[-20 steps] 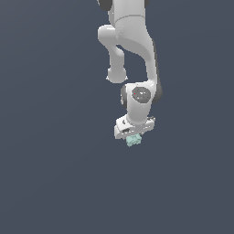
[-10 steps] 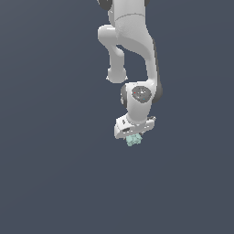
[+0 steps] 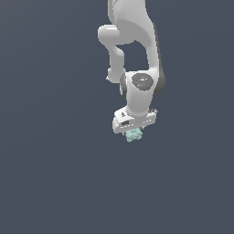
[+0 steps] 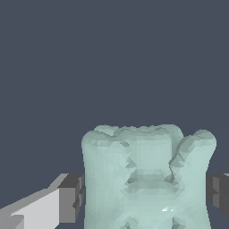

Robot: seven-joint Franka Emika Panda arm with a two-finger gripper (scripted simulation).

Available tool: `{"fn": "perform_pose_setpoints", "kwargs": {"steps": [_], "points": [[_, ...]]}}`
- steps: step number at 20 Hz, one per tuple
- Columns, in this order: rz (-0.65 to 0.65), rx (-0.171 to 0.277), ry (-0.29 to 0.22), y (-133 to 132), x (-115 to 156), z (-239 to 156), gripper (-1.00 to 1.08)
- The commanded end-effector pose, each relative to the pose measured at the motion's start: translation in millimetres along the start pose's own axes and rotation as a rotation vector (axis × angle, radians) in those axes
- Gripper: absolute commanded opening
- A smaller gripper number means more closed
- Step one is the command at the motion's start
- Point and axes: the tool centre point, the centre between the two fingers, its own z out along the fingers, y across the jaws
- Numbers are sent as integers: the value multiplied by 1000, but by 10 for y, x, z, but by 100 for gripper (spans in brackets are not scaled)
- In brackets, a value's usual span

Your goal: Pick up the object and move it to a goal position.

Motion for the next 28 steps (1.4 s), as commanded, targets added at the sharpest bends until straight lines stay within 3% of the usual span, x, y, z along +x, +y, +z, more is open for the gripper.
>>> {"fn": "perform_pose_setpoints", "kwargs": {"steps": [1, 28], "points": [[0, 0, 1, 25, -1, -221, -100], [2, 1, -5, 364, 24, -3119, -100]]}}
